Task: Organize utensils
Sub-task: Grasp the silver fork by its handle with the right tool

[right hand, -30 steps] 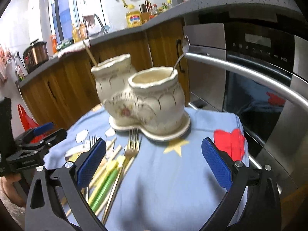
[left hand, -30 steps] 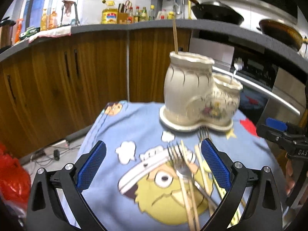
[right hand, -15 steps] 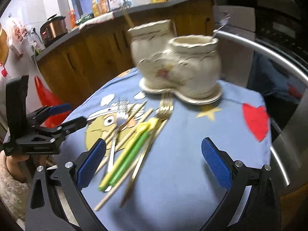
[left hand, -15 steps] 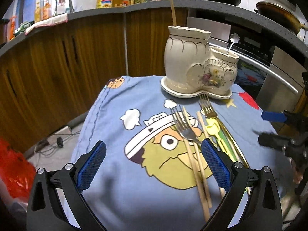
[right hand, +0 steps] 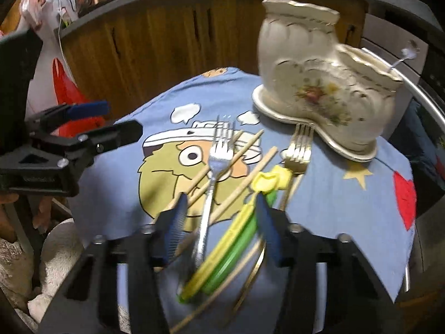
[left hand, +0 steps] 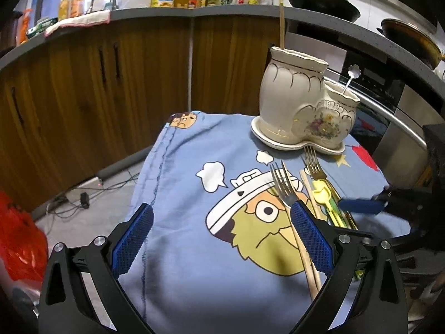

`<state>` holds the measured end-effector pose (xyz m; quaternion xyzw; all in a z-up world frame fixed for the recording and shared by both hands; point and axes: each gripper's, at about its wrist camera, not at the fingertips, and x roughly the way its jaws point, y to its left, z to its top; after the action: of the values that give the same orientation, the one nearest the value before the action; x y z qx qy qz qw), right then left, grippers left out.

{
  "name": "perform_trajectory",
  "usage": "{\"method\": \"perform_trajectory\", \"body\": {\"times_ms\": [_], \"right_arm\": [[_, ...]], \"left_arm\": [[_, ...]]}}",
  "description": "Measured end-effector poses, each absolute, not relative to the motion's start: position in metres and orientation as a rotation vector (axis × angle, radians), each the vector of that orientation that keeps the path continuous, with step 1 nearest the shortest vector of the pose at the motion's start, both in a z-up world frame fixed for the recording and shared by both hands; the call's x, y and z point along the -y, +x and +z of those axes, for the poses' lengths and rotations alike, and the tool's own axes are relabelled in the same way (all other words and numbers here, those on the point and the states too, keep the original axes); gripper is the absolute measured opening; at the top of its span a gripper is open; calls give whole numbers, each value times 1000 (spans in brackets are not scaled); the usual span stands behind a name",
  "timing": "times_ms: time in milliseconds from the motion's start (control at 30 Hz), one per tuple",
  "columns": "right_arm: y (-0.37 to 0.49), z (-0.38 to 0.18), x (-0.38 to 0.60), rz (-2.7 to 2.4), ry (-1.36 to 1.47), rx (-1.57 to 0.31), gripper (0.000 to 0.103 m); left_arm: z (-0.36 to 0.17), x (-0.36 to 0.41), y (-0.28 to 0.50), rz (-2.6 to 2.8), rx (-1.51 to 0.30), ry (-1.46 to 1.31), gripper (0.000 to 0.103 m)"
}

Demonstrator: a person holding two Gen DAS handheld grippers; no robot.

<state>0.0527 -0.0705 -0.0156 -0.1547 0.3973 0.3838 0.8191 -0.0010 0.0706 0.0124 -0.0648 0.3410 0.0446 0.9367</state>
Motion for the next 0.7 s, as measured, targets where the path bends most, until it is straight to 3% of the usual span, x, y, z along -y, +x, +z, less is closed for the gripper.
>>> {"method": "perform_trajectory", "body": {"times_ms": [67,200,333,700], "right_arm": [[52,-18,65,826,-343,-854,24],[55,-23,52,824,-364,-873,21],[59,-29,46,818,-379,-881,10],[64,-12,78,852,-209,-883,6]], "left_arm": [[12,-72,-1,92,-697,-141,98],[11,-74,-1,89,-698,-150,98],[11,-73,-1,85,-699,-148,98],[7,-60,4,59,-740,-125,98]]}}
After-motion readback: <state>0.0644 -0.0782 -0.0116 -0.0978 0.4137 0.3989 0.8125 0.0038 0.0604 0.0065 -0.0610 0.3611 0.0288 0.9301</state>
